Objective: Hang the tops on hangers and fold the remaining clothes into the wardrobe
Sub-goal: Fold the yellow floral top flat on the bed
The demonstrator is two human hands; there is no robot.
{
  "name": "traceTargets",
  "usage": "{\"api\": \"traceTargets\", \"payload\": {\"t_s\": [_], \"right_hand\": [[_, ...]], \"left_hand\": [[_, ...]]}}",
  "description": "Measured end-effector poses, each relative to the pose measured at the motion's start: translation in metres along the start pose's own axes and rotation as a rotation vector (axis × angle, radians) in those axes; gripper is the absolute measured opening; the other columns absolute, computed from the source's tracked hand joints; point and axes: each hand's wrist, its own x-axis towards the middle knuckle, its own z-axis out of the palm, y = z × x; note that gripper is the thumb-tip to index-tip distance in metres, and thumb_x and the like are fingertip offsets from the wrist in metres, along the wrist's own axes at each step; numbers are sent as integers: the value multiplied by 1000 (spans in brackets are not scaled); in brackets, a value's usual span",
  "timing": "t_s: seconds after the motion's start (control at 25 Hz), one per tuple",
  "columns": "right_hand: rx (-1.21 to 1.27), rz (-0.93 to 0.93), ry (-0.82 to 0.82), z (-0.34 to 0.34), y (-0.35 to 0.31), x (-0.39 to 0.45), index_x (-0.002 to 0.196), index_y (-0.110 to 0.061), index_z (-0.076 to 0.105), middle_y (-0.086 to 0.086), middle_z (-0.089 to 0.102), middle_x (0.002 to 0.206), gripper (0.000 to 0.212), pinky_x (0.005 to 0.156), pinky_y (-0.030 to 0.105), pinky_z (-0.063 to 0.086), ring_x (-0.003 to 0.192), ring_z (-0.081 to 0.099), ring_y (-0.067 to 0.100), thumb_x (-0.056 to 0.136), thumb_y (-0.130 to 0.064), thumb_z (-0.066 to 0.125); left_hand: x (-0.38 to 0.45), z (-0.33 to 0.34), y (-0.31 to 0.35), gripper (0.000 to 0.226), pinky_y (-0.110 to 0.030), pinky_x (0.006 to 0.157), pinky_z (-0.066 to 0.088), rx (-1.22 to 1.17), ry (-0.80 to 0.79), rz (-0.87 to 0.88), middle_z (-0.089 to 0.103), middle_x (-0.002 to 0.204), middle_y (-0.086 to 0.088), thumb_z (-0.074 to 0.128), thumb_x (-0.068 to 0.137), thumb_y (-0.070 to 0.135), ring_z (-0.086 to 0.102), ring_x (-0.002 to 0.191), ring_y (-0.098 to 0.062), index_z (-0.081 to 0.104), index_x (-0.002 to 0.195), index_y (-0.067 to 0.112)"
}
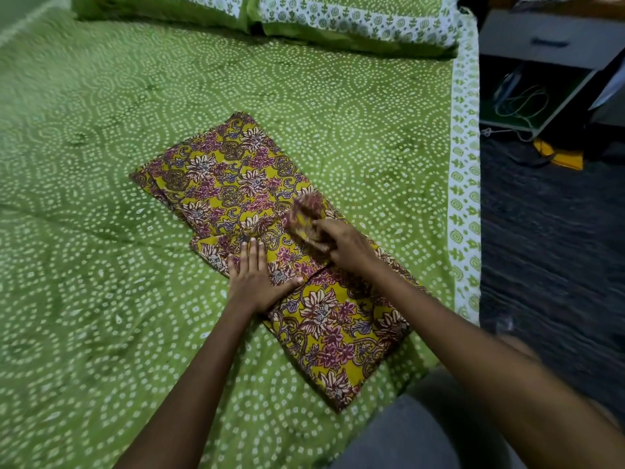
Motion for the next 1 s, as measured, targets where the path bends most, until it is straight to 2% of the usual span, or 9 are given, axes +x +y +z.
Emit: {"api": "traceTargets", "payload": {"t_s": [0.16, 0.24, 0.32, 0.44, 0.48, 0.56, 0.68, 0.84, 1.0], "right_hand": [[-131, 61, 194, 10, 3, -17, 139, -1, 39, 17, 36, 147, 76, 89, 32, 50, 118, 53, 33, 67, 14, 57], [-116, 167, 119, 5, -2, -16, 145, -7, 30, 14, 31, 151, 71, 113, 38, 30, 137, 33, 29, 79, 9, 51], [-193, 33, -56, 5, 6, -18, 144, -12, 34, 8, 33, 150, 57, 119, 39, 13, 142, 24, 23, 88, -1, 41], [-191, -59, -287, -7, 22, -26, 143, -16, 37, 1, 30, 151, 55, 119, 40, 2, 141, 21, 12, 88, -21, 35], [-132, -17, -278, -13, 21, -24, 137, -15, 47, 2, 38, 147, 51, 119, 40, 2, 136, 31, 11, 87, -23, 38], [-15, 48, -49, -15, 15, -11, 116, -9, 64, 10, 63, 123, 41, 116, 40, 19, 110, 58, 19, 85, -21, 41], [62, 195, 60, 3, -2, 0, 130, -7, 50, 16, 57, 127, 38, 102, 39, 39, 113, 55, 29, 98, -21, 35], [-340, 237, -259, 30, 9, -15, 150, -10, 11, 4, 9, 158, 54, 118, 36, -4, 146, -1, 16, 102, -35, 16], [-395, 375, -191, 27, 12, -15, 151, -16, -3, 0, -6, 158, 62, 118, 38, -8, 145, -10, 16, 99, -48, 13]], "left_hand": [[-2, -1, -2, 144, -43, 104, -24, -11, 2, 15, -26, 153, -8, -20, 32, 96, -24, 141, -21, -17, 147, 9], [-2, -2, -1, 145, -43, 103, -24, -15, -10, 13, -25, 154, -7, -20, 31, 97, -23, 142, -21, -17, 147, 9], [0, -6, -2, 141, -43, 106, -21, 14, -62, -5, -23, 154, -8, -13, 38, 98, -20, 143, -23, -15, 147, 9], [6, -37, 6, 85, -48, 116, 8, 0, -72, -37, 27, 151, -19, 33, 87, 68, 29, 138, -29, 30, 143, 3], [11, -51, 15, 57, -47, 112, 27, -65, 50, -7, 53, 129, -18, 40, 95, 48, 51, 116, -27, 50, 127, 2], [27, -66, 42, 32, -34, 89, 47, -262, 323, 131, 65, 101, -10, 41, 99, 25, 59, 89, -22, 62, 109, 4], [57, -56, 79, 37, -35, 103, 38, -536, 261, 369, 51, 136, -10, 38, 100, 17, 47, 124, -23, 48, 134, 10], [83, -1, 77, 51, -36, 117, -4, -78, 63, 312, 1, 159, 2, 16, 103, 33, -3, 146, -13, 6, 151, 19], [85, 3, 77, 57, -40, 114, -13, 45, 134, 139, -13, 157, -3, 13, 101, 40, -15, 144, -19, -8, 149, 18]]}}
